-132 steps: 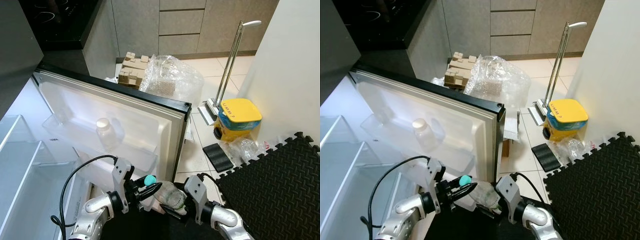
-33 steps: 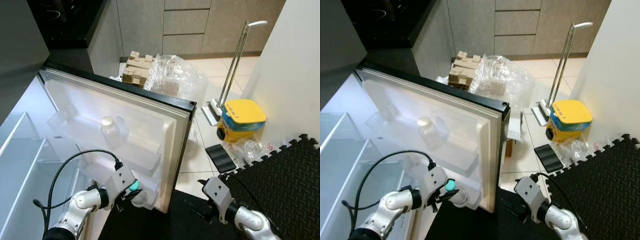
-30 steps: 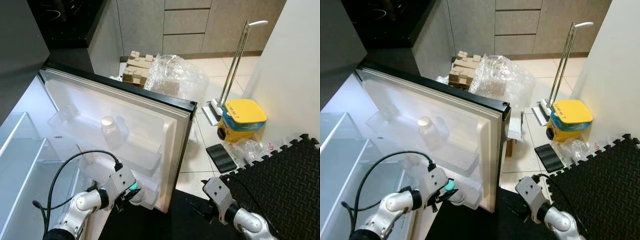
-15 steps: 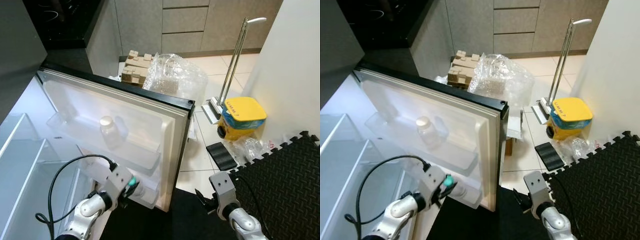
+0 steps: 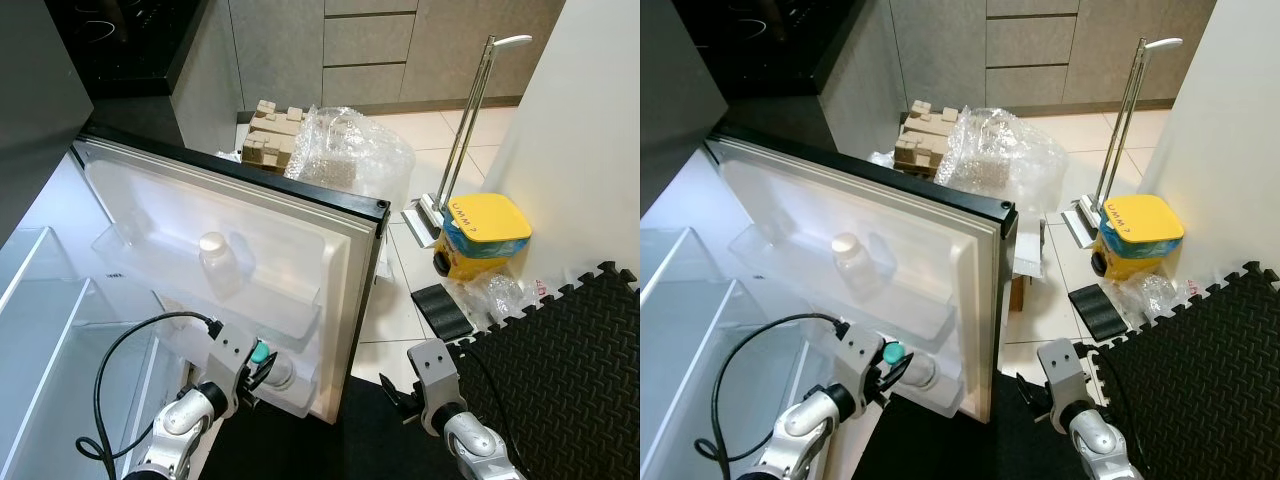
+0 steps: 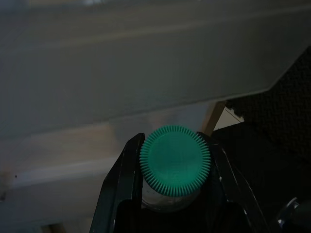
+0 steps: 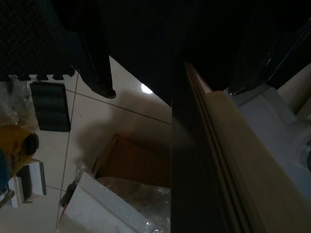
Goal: Restocking fridge
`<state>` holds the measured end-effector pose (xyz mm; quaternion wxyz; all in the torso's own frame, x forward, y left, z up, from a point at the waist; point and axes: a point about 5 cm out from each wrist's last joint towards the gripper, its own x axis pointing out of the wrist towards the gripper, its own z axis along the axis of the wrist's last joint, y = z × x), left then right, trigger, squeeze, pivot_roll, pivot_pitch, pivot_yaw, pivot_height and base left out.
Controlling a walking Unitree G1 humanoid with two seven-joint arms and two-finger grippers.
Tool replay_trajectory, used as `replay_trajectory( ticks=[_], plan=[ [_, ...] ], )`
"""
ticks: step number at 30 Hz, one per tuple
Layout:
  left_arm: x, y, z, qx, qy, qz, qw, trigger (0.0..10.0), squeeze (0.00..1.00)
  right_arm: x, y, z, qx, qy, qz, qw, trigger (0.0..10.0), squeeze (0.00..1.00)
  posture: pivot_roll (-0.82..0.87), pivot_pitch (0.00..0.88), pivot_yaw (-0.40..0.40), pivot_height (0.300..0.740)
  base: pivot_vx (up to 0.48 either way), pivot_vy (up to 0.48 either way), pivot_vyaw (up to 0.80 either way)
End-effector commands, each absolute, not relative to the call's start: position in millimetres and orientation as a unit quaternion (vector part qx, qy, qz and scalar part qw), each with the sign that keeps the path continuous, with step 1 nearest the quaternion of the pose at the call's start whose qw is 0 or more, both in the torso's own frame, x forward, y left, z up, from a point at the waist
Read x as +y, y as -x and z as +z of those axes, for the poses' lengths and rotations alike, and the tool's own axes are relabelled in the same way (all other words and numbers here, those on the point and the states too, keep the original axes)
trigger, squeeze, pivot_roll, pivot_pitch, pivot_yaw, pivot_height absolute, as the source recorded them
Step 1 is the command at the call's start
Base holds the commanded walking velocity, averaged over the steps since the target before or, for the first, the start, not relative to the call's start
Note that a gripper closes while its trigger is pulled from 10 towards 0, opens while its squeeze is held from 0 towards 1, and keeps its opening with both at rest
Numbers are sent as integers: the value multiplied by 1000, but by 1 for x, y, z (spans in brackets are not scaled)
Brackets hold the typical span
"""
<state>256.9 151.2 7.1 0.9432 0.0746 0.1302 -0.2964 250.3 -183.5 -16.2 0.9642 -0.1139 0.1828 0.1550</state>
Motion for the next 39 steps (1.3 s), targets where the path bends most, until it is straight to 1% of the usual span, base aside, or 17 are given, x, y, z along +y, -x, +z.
replay_trajectory(
  ticks=[1, 11, 14, 17, 28, 34, 39],
  plan=[
    [157, -255, 5, 131, -76, -284, 947, 10000, 0, -180, -247, -20, 190, 117, 169, 960, 10000, 0, -98, 98, 19, 715, 0, 0, 0],
    [161, -257, 7, 121, -75, -249, 958, 10000, 0, -174, -252, -18, 193, 134, 206, 950, 10000, 0, -74, 99, -27, 715, 0, 0, 0],
    [161, -254, 5, 120, -75, -250, 958, 10000, 0, -173, -255, -16, 190, 134, 207, 950, 10000, 0, -70, 101, -28, 700, 0, 0, 0],
    [161, -252, 4, 122, -75, -252, 957, 10000, 0, -172, -257, -15, 188, 135, 209, 950, 10000, 0, -68, 102, -26, 685, 0, 0, 0],
    [161, -252, 5, 121, -90, -267, 952, 10000, 0, -168, -256, -16, 186, 134, 207, 951, 10000, 0, -66, 101, -9, 685, 0, 0, 0],
    [158, -257, 10, 108, -97, -280, 949, 10000, 0, -166, -253, -18, 183, 124, 203, 954, 10000, 0, -66, 100, 5, 661, 0, 0, 0],
    [156, -259, 11, 106, -98, -284, 948, 10000, 0, -166, -253, -18, 185, 126, 201, 954, 10000, 0, -69, 99, 13, 661, 0, 0, 0]
  ],
)
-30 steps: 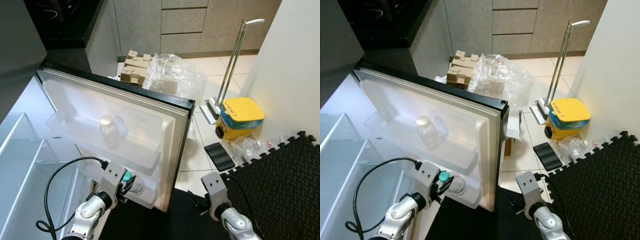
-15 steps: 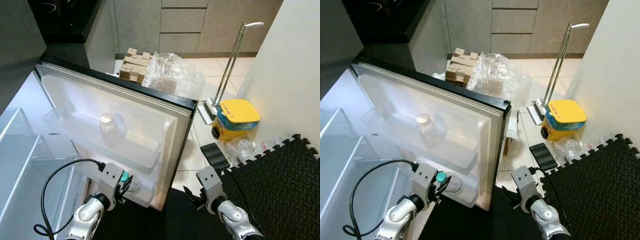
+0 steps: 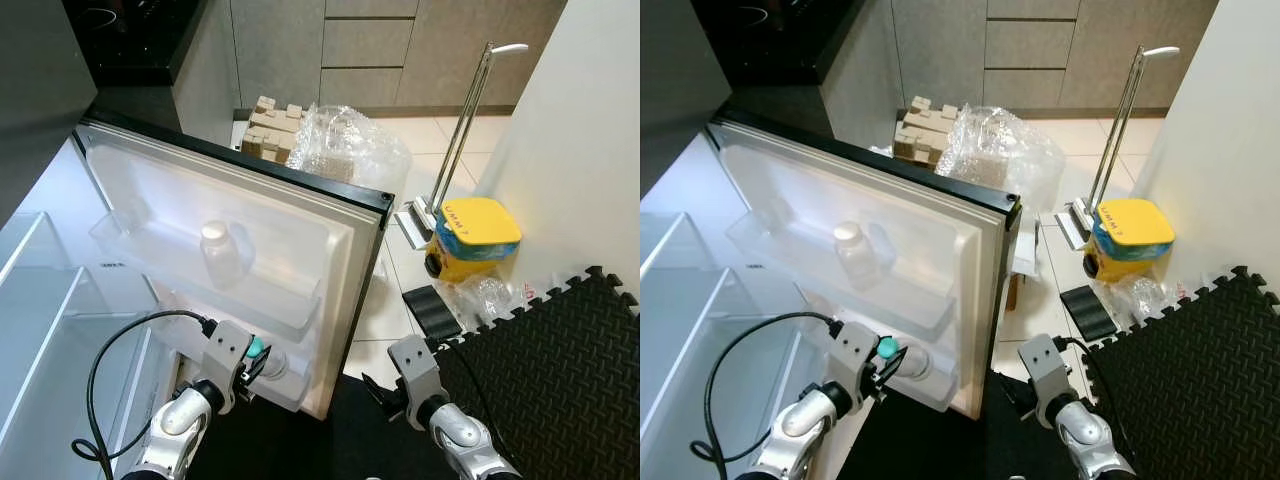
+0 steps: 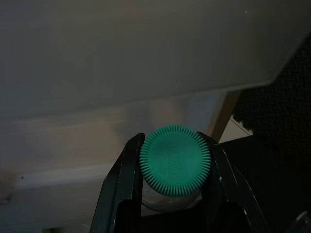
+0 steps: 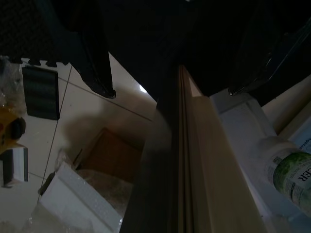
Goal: Restocking fridge
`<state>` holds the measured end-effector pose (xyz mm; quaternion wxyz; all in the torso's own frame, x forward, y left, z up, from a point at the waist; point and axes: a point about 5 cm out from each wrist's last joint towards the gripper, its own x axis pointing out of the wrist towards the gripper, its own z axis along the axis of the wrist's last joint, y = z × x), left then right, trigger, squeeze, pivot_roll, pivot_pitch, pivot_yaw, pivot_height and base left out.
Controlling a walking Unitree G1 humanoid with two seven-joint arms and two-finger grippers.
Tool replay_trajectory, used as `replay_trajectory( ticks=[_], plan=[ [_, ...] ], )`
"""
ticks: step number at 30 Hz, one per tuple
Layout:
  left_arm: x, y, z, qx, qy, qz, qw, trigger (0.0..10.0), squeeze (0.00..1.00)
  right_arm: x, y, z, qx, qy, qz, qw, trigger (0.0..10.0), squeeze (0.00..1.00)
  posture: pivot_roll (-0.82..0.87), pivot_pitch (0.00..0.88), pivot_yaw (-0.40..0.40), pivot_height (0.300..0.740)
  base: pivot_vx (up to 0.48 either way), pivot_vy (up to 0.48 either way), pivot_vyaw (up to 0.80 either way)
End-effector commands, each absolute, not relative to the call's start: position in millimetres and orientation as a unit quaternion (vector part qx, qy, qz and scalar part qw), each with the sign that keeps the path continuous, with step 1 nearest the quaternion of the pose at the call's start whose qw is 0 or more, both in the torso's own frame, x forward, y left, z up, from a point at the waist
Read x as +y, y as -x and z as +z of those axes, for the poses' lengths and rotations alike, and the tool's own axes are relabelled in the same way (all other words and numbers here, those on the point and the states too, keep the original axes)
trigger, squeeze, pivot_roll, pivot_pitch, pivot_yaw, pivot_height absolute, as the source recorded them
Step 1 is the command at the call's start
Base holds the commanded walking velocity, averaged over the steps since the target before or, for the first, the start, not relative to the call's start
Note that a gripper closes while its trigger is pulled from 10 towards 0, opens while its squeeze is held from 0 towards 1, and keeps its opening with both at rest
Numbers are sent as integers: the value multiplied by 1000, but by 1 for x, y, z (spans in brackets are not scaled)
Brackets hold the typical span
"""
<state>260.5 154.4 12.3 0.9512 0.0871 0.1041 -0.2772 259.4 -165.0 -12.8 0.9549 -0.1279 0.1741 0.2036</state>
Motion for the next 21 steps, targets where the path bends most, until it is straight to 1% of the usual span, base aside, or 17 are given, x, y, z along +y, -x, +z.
replay_trajectory(
  ticks=[1, 4, 15, 21],
  plan=[
    [156, -259, 11, 106, -98, -286, 947, 10000, 0, -166, -253, -18, 185, 125, 200, 954, 10000, 0, -68, 100, 13, 661, 0, 0, 0],
    [155, -259, 12, 106, -99, -289, 946, 10000, 0, -166, -252, -18, 182, 122, 203, 954, 10000, 0, -68, 100, 14, 646, 0, 0, 0],
    [155, -259, 11, 105, -98, -290, 946, 10000, 0, -166, -252, -19, 183, 128, 200, 954, 10000, 0, -68, 101, 16, 646, 0, 0, 0],
    [155, -262, 16, 89, -96, -281, 951, 10000, 0, -166, -252, -19, 184, 128, 199, 954, 10000, 0, -68, 104, 18, 646, 0, 0, 0]
  ],
)
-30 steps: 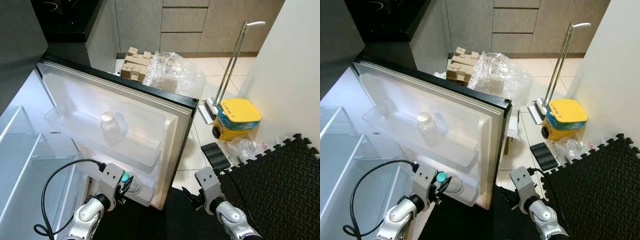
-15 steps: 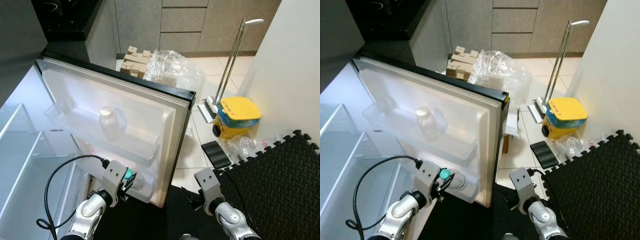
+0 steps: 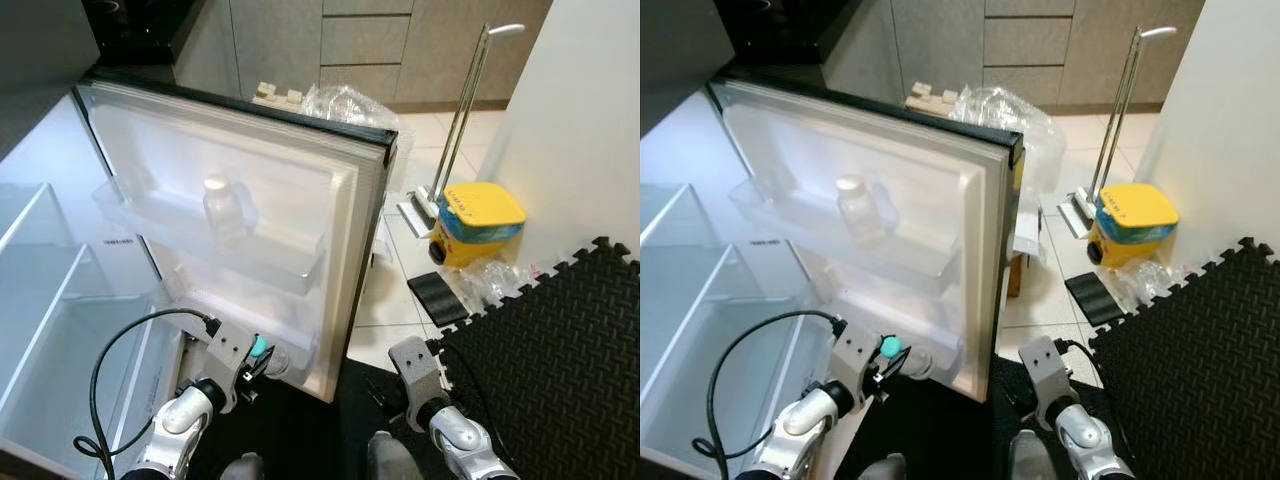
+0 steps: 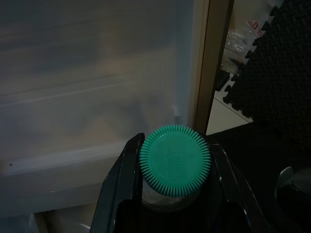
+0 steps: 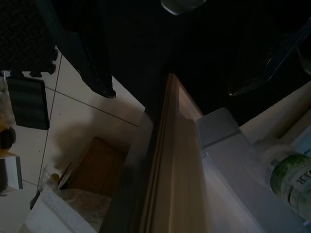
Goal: Restocking fridge
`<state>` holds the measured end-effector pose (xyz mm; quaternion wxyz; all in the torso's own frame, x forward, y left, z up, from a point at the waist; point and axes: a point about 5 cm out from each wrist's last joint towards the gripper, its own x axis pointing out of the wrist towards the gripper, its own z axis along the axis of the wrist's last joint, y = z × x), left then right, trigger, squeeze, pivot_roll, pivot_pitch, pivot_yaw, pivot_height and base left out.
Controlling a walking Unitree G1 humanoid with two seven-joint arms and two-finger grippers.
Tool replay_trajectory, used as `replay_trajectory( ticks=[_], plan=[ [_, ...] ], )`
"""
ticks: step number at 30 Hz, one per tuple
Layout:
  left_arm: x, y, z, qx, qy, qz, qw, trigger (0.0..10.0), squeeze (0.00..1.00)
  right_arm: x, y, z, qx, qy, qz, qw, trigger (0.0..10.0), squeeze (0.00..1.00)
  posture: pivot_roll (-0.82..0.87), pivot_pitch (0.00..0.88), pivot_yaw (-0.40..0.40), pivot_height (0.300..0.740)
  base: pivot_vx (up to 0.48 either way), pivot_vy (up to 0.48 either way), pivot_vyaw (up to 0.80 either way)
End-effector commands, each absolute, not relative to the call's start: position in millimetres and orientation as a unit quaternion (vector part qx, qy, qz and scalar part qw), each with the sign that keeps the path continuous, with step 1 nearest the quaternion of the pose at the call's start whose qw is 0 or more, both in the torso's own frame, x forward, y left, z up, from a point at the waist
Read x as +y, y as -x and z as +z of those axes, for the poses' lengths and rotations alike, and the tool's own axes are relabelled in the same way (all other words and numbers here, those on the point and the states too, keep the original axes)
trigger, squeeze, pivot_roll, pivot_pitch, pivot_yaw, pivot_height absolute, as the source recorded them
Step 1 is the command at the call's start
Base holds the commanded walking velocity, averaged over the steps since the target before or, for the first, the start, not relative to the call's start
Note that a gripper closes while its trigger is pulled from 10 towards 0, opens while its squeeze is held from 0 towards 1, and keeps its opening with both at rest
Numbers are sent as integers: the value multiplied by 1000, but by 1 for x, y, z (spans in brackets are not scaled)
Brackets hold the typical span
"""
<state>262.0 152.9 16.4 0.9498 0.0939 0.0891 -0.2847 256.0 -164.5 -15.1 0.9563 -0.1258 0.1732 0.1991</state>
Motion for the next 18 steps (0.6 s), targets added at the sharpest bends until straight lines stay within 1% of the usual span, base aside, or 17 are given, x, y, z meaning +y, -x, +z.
replay_trajectory(
  ticks=[1, 10, 18],
  plan=[
    [154, -263, 17, 87, -95, -280, 951, 10000, 0, -166, -252, -19, 184, 127, 199, 954, 10000, 0, -68, 104, 20, 646, 0, 0, 0],
    [147, -278, 33, 46, -83, -261, 961, 10000, 0, -166, -251, -20, 182, 126, 194, 956, 10000, 0, -76, 105, 29, 646, 0, 0, 0],
    [150, -286, 46, 15, -62, -250, 966, 10000, 0, -167, -249, -20, 183, 126, 194, 955, 10000, 0, -77, 101, 30, 646, 0, 0, 0]
  ],
)
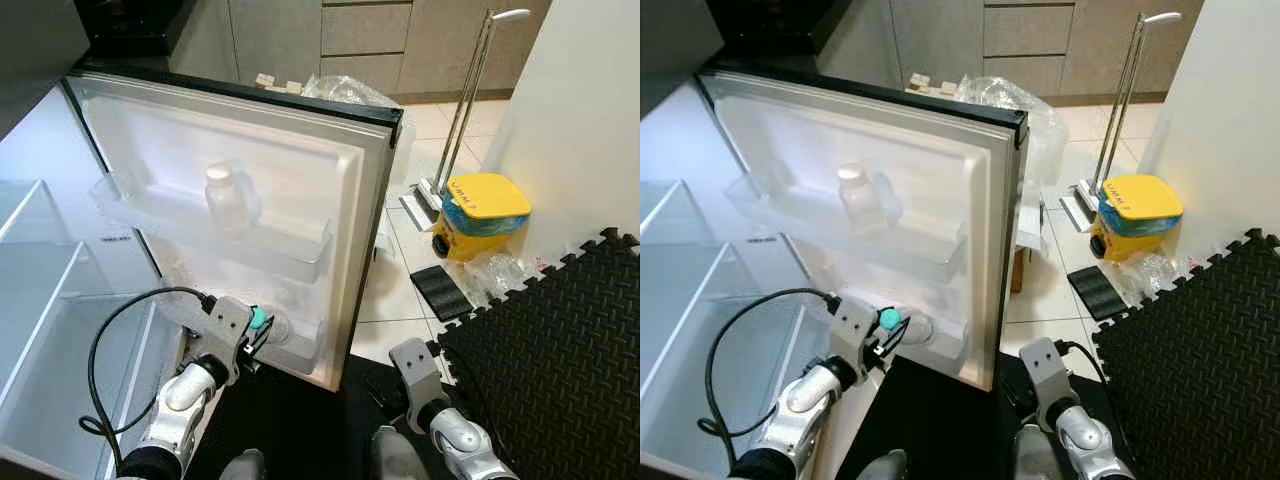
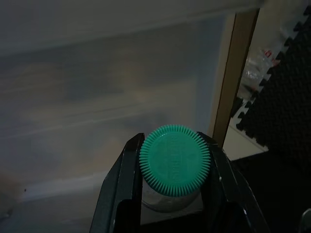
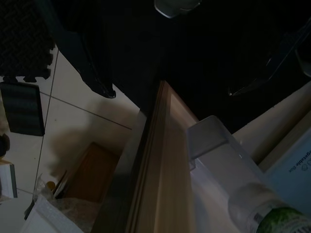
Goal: Restocking fridge
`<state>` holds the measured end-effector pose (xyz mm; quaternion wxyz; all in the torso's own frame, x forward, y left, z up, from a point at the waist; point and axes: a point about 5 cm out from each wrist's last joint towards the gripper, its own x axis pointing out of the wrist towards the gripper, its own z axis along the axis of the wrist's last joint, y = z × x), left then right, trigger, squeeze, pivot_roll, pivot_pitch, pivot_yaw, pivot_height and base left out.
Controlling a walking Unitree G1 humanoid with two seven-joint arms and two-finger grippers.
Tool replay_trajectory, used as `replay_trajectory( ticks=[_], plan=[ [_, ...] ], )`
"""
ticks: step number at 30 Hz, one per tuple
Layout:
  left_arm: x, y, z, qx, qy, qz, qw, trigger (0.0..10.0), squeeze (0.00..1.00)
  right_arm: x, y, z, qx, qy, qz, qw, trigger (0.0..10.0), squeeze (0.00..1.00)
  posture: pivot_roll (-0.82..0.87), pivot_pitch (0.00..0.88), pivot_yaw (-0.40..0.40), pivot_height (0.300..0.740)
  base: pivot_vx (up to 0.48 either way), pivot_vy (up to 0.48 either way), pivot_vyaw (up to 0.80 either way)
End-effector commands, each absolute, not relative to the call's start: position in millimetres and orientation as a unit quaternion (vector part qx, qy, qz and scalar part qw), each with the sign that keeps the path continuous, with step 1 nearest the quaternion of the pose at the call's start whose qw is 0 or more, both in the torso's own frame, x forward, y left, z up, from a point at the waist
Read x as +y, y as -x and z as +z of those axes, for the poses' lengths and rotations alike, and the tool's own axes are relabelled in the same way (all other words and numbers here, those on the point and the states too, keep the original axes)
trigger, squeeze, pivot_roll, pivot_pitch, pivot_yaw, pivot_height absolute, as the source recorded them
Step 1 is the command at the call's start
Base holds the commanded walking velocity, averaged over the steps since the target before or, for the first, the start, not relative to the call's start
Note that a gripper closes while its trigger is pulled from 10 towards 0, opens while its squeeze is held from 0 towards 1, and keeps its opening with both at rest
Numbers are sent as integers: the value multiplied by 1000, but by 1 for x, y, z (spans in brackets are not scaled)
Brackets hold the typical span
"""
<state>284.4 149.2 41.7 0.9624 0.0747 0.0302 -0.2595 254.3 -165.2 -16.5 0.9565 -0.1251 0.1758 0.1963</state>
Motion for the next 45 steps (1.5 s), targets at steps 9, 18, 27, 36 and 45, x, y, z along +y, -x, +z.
replay_trajectory(
  ticks=[9, 18, 27, 36, 45],
  plan=[
    [144, -287, 40, 30, -53, -242, 968, 10000, 0, -167, -250, -20, 182, 126, 194, 956, 10000, 0, -82, 99, 32, 646, 0, 0, 0],
    [131, -294, 33, 68, -58, -230, 969, 10000, 0, -169, -250, -19, 180, 127, 191, 957, 10000, 0, -81, 134, 46, 646, 0, 0, 0],
    [129, -304, 36, 75, -54, -205, 974, 10000, 0, -170, -251, -18, 178, 127, 186, 958, 10000, 0, -81, 169, 68, 646, 0, 0, 0],
    [124, -306, 31, 107, -79, -232, 964, 10000, 0, -170, -253, -17, 176, 129, 186, 958, 10000, 0, -77, 187, 74, 646, 0, 0, 0],
    [122, -316, 31, 144, -83, -228, 959, 10000, 0, -171, -257, -15, 174, 131, 183, 959, 10000, 0, -79, 206, 84, 646, 0, 0, 0]
  ],
)
